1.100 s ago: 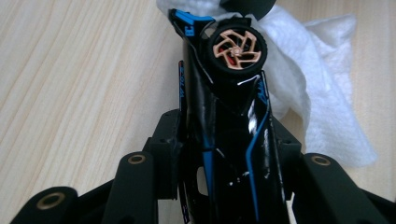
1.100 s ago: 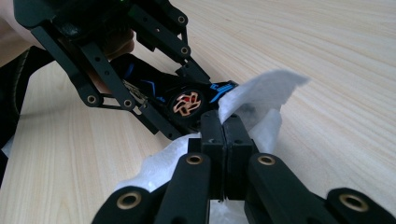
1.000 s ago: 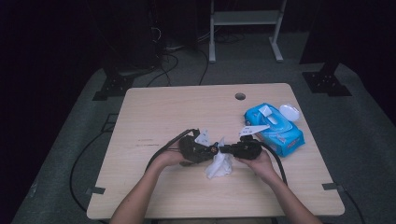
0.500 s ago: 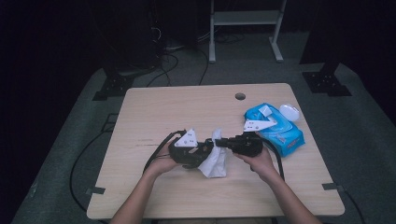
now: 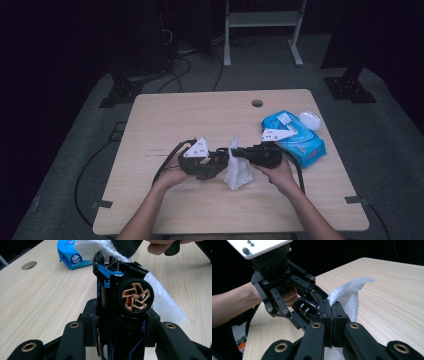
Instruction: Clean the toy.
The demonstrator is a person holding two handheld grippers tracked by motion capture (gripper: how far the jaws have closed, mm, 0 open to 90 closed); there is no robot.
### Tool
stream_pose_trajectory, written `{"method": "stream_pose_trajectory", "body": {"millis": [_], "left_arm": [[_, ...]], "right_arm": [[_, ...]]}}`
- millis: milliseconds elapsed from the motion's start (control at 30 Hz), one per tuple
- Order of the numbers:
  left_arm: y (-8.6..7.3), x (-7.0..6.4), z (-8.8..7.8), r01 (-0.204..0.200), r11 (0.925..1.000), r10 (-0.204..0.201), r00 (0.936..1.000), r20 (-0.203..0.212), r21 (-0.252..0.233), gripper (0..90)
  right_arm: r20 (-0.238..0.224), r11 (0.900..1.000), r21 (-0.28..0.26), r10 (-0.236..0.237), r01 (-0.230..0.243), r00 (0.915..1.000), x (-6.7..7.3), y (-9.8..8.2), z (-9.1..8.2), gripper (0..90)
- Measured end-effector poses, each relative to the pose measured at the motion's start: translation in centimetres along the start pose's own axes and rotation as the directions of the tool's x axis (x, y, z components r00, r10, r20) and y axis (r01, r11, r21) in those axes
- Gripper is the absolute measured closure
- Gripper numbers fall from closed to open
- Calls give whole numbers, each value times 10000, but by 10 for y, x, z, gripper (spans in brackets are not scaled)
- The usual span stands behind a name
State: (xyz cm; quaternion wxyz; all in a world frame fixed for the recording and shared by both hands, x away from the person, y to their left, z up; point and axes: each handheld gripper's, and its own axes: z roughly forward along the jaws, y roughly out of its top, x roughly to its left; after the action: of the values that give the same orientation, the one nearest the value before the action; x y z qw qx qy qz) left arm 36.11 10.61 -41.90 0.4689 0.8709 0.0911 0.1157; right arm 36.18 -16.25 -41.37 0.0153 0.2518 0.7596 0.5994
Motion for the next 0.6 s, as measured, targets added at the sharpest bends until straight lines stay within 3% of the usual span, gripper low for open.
{"method": "stream_pose_trajectory", "body": {"millis": [133,233,600], "left_arm": [[-1,1,0,65,10000,-65,10000,0,-38,571],[-2,2,-1,143,9998,-142,9999,23,-143,571],[-3,4,-2,232,9995,-230,9997,65,-227,571]], "right_arm": [[71,9995,175,246,-247,9997,-7,-8,0,885],[307,9992,369,160,-171,9994,-8,-11,0,885],[300,9981,496,348,-363,9989,-9,-15,2,885]]}}
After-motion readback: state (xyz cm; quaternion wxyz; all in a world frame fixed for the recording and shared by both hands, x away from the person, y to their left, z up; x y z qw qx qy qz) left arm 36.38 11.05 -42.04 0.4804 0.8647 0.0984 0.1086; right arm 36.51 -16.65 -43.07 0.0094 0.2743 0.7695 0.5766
